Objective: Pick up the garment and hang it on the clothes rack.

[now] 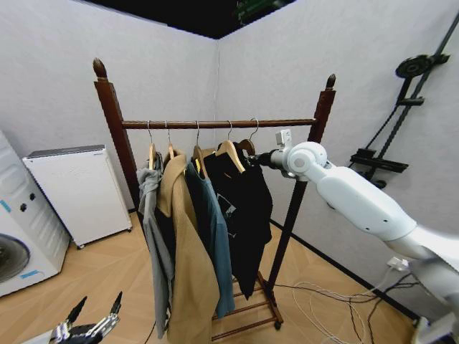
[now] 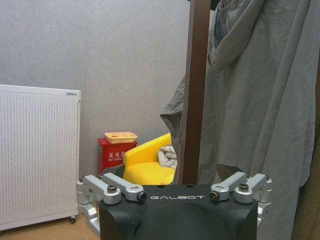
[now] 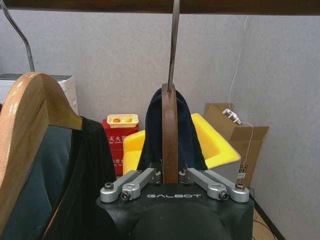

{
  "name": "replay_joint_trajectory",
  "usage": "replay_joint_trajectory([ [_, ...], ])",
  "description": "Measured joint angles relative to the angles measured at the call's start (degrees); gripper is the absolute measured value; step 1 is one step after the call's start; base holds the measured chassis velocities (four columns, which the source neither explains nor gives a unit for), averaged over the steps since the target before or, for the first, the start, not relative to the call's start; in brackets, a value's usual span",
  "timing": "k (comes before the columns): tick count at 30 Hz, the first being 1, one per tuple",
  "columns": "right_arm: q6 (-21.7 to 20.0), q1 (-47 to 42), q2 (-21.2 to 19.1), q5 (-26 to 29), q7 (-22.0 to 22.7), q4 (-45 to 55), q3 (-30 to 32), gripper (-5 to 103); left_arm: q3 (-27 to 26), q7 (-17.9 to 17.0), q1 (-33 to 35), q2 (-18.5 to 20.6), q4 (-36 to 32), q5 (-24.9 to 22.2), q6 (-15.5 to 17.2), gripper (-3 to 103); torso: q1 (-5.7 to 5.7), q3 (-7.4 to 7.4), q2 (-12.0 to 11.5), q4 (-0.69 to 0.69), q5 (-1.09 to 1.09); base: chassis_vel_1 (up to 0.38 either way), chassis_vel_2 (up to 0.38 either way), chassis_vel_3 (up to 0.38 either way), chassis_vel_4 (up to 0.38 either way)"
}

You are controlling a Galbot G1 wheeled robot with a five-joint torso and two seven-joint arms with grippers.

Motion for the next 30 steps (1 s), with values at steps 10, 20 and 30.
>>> replay_joint_trajectory([
  [10, 0.0, -1.6, -0.5, -1.1, 0.0, 1.3, 1.1, 19, 0.0, 0.0, 0.0, 0.0, 0.0, 0.0, 0.0, 100, 0.0, 0.0, 0.0, 0.0, 0.01, 0.0, 0.0, 0.0, 0.0],
  [20, 0.0, -2.5, -1.3, -1.8, 0.4, 3.1, 2.6, 56, 0.0, 0.0, 0.0, 0.0, 0.0, 0.0, 0.0, 100, 0.01, 0.0, 0.0, 0.01, 0.01, 0.0, 0.0, 0.0, 0.0],
  [30, 0.2, -12.6, -9.8, 3.4, 1.2, 16.4, 15.6, 94, 0.0, 0.0, 0.0, 0.0, 0.0, 0.0, 0.0, 100, 0.01, 0.0, 0.0, 0.0, 0.02, 0.0, 0.0, 0.0, 0.0],
])
